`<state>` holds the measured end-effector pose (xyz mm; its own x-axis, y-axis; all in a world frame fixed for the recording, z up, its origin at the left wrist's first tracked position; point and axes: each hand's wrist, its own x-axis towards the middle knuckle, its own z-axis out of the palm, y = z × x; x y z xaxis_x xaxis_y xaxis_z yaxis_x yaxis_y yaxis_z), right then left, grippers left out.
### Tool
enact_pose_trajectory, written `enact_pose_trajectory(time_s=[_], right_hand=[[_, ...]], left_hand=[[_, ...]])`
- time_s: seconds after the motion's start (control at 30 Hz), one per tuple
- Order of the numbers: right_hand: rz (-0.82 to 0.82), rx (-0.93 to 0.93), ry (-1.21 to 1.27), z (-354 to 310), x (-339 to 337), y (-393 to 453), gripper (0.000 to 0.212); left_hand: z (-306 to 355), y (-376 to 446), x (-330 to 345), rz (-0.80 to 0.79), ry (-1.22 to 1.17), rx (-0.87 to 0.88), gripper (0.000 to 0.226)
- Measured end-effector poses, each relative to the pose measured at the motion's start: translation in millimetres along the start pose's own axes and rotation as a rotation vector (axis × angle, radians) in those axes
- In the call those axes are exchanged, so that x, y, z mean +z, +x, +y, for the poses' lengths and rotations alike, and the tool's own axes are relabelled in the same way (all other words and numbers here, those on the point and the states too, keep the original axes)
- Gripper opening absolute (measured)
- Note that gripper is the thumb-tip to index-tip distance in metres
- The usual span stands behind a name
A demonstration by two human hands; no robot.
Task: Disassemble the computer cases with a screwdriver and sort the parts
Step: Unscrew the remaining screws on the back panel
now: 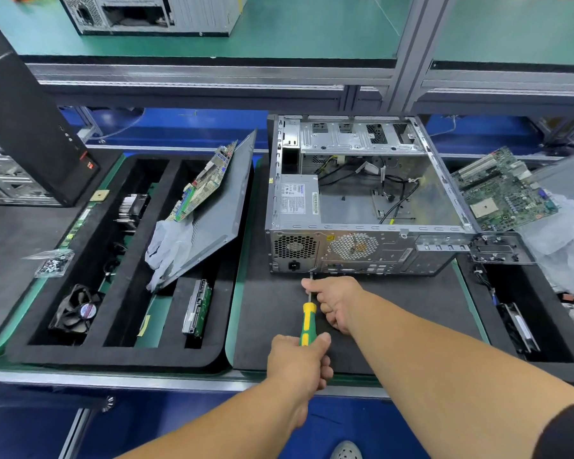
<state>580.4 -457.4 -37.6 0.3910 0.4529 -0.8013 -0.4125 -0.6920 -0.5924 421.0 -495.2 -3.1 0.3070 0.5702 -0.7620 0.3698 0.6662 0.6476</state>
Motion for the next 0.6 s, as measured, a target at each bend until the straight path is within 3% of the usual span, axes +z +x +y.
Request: enact_pose_trajectory(time_s=[0.13, 0.37, 0.5, 0.6], right_hand=[[-0.03, 0.013, -0.014, -1.7, -2.1, -1.1, 0.033], [-0.067, 0.057, 0.001, -4.6, -5.6, 1.3, 0.019], [-0.076, 0.063, -0.005, -4.0, -5.3, 1.3, 0.01], [-0.062, 0.046, 0.008, -1.7, -5.0, 0.8, 0.019]], left_hand=[[5.5, -5.9, 5.3, 0.006, -0.106, -0.066, 0.033], [5.2, -7.6, 3.6, -0.126, -0.333, -0.224, 0.065], [2.2, -5.0, 1.6, -0.107, -0.268, -0.168, 0.055], [-0.8, -3.5, 2.0, -0.055, -0.14, -0.063, 0.044]])
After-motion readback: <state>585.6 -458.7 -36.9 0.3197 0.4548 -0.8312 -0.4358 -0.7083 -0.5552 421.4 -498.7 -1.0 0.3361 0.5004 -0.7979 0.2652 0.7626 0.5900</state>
